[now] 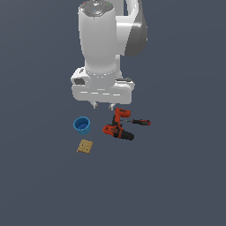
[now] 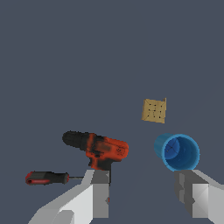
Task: Pick up a designated object from a clutter of objects.
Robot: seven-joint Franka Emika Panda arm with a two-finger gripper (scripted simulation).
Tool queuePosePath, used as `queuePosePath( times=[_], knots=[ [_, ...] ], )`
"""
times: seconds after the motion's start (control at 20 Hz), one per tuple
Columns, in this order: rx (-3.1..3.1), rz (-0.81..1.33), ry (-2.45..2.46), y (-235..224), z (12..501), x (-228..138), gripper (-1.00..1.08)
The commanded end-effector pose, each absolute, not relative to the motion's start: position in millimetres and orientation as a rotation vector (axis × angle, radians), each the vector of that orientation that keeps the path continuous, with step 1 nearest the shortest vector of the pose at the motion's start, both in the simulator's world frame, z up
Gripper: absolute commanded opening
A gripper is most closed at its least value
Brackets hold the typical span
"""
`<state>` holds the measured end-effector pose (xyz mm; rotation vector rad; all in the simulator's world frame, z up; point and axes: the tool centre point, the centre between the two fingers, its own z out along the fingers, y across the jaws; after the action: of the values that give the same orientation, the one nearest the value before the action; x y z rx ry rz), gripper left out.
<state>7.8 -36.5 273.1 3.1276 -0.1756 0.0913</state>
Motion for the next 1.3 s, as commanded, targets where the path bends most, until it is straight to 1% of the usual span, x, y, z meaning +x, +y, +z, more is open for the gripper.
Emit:
queuePosePath(
  times=[0.0,0.55,1.25],
  knots=[
    [3.113,0.114,-0.244,-51,258,7,0.28],
    [3.029,0.225,-0.544,-114,190,-11,0.28],
    [2.910,0.360,-0.867,-176,123,-59,0.28]
  ],
)
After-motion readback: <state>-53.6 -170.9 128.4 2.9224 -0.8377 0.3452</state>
